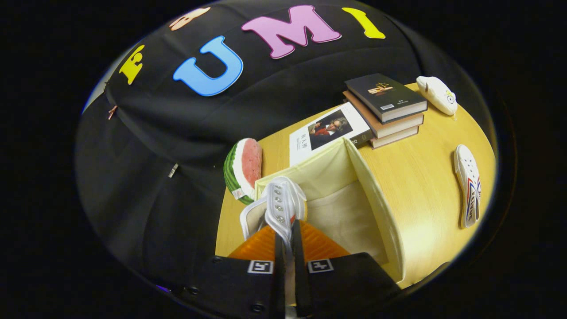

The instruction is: Open the storage box then place both shoes into the box .Put the left shoe in first, then the right shoe, with the right side of both shoes facing outward in a uniform manner.

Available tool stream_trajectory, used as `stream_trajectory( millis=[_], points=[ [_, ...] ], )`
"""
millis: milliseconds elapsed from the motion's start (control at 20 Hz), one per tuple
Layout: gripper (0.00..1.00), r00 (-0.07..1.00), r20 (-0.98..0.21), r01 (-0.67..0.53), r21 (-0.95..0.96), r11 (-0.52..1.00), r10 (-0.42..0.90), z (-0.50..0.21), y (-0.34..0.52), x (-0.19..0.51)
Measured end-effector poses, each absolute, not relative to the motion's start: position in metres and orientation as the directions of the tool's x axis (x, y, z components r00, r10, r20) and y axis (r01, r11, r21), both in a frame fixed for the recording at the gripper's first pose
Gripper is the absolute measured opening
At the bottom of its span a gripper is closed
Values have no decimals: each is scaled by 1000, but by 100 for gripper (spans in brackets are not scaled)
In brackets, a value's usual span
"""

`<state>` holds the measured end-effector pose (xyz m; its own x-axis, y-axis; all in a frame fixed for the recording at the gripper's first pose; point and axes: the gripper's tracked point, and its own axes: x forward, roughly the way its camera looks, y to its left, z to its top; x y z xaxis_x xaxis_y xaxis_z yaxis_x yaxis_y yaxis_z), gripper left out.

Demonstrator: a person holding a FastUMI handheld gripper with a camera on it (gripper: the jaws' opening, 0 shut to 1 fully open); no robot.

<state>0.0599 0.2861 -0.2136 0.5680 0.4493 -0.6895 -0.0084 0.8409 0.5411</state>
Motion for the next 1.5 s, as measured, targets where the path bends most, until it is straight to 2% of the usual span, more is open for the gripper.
stream_trajectory(
  millis=[150,450,600,800,1100,1300,1500],
  points=[
    [99,571,-644,-79,574,815,509,-197,289,59],
    [99,665,-587,-209,447,870,461,-153,212,61],
    [99,720,-580,-201,352,914,381,-144,144,62],
    [99,748,-622,-122,214,969,232,-163,46,57],
    [99,676,-729,25,171,985,109,-217,-63,29],
    [99,575,-817,27,72,997,43,-276,-117,4],
    [100,474,-880,46,69,997,39,-326,-147,-3]
  ],
)
